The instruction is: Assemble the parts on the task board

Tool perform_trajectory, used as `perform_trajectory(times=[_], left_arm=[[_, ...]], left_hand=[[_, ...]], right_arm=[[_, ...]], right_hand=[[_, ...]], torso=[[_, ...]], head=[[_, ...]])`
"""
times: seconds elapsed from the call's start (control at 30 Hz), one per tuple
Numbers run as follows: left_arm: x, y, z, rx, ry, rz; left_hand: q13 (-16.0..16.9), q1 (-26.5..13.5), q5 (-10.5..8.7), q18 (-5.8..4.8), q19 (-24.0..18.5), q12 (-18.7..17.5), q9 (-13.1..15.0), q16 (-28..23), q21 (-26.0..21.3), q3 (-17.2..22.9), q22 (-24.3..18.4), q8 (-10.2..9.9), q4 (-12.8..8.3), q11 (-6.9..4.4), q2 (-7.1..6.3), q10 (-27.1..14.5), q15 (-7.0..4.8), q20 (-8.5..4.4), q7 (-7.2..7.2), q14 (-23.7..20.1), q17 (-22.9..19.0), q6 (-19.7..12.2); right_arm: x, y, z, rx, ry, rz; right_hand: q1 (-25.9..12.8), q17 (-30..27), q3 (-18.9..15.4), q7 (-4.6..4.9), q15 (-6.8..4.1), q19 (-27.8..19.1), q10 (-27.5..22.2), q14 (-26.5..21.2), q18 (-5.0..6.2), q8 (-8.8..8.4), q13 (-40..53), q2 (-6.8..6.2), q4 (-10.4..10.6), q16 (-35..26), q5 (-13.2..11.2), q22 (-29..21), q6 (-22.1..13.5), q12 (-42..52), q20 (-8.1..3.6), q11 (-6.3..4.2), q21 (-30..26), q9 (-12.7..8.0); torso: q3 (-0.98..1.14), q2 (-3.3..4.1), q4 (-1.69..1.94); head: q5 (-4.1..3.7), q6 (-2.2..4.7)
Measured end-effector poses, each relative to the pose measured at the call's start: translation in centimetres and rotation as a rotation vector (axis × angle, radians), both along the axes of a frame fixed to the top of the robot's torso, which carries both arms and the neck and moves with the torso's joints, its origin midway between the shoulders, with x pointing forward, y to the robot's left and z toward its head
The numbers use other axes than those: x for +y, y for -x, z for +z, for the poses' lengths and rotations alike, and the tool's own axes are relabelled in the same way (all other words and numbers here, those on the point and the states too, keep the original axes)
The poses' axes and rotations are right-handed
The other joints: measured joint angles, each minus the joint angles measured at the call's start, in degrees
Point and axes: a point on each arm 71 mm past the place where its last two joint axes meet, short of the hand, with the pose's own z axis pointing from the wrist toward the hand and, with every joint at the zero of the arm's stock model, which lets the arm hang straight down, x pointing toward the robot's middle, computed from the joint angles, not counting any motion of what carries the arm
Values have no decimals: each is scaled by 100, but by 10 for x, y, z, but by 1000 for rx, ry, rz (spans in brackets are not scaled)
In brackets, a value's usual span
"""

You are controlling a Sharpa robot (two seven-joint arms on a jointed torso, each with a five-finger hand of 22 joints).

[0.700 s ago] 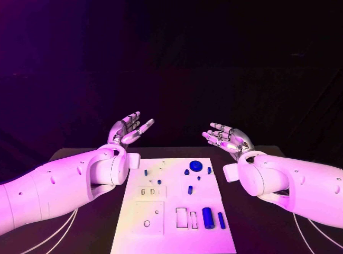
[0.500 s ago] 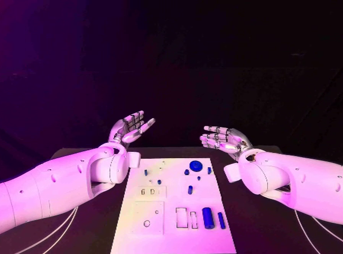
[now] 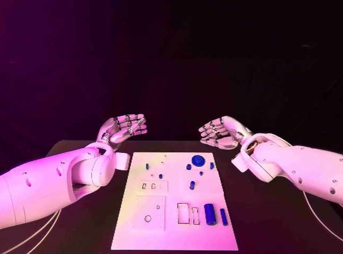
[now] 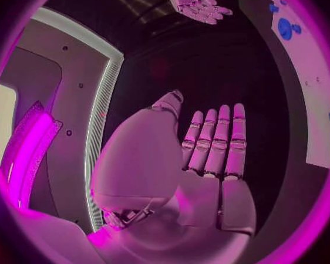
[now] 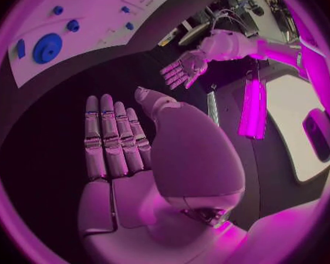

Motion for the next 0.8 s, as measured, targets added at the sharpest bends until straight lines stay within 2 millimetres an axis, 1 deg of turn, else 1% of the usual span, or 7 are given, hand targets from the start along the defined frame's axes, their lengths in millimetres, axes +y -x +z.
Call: perform_trajectory(times=[0.43, 0.57, 0.6, 0.67, 0.7, 0.77, 0.8], left_arm=[[-1, 27, 15, -11, 17, -75], [-4, 36, 19, -15, 22, -100], [-4, 37, 20, -16, 23, -106], [-6, 41, 22, -19, 25, -118], [-7, 43, 23, -20, 26, -123], [-9, 46, 25, -23, 28, -135], [-10, 47, 26, -25, 29, -140]], left_hand=[[13, 80, -1, 0, 645, -46, 20, 306, 580, 379, 241, 99, -14, -135, -101, 742, -218, -228, 134, 776, 479, 498], [18, 35, -1, 0, 784, -85, 20, 465, 880, 474, 407, 99, -13, -174, -196, 868, -278, -309, 138, 929, 695, 573], [18, 16, -1, 0, 807, -85, 20, 518, 970, 496, 457, 99, -25, -176, -216, 904, -300, -331, 138, 950, 760, 573], [37, -87, -1, -1, 841, -135, 9, 995, 1689, 621, 909, 99, -25, -236, -362, 1090, -388, -428, 85, 1060, 1305, 666], [37, -108, -1, -1, 817, -135, 3, 1141, 1884, 637, 1034, 99, -22, -250, -384, 1102, -390, -453, 74, 1062, 1452, 677], [37, -108, -1, 0, 762, -135, -1, 1378, 2173, 647, 1227, 99, -32, -257, -384, 1109, -398, -503, 74, 1054, 1669, 677], [38, -108, -1, -1, 732, -135, -1, 1453, 2264, 652, 1288, 99, -38, -257, -383, 1109, -419, -509, 74, 1032, 1735, 677]], right_arm=[[25, -2, 8, -129, 411, 114], [32, -2, 6, -149, 508, 131], [34, -2, 6, -153, 529, 134], [36, -2, 4, -159, 572, 138], [37, -3, 4, -162, 589, 138], [38, -3, 2, -165, 623, 138], [38, -4, 2, -166, 636, 137]], right_hand=[[-218, 1093, 138, -340, -573, 1276, 936, 1694, 1, 110, 29, -324, -219, 1234, 205, 852, 601, 0, -685, -414, 1518, 167], [-303, 1778, 182, -391, -659, 1551, 995, 1993, 1, 110, 39, -410, -226, 2032, 205, 1486, 651, 0, -777, -473, 2253, 235], [-324, 2005, 197, -402, -675, 1638, 995, 2052, 0, 110, 43, -431, -211, 2299, 205, 1749, 662, 0, -794, -473, 2507, 255], [-469, 4347, 202, -482, -760, 2562, 835, 2204, -343, 75, 89, -574, -221, 4453, 205, 4374, 685, 0, -876, -544, 4657, 433], [-475, 4767, 200, -486, -775, 2682, 801, 2219, -405, 75, 99, -576, -219, 5159, 205, 4963, 682, 0, -877, -558, 5257, 463], [-491, 5322, 152, -489, -775, 2830, 765, 2218, -415, 75, 127, -559, -200, 5900, 205, 5715, 679, 0, -863, -553, 5912, 522], [-490, 5548, 144, -506, -775, 2908, 749, 2219, -504, 75, 139, -560, -192, 6130, 205, 6012, 662, 0, -856, -545, 6141, 544]], torso=[[-16, 252, 102], [-32, 339, 149], [-37, 360, 160], [-48, 409, 184], [-52, 428, 193], [-66, 473, 212], [-73, 492, 222]], head=[[-76, 25], [-121, 24], [-131, 23], [-157, 17], [-169, 9], [-190, 0], [-199, -1]])
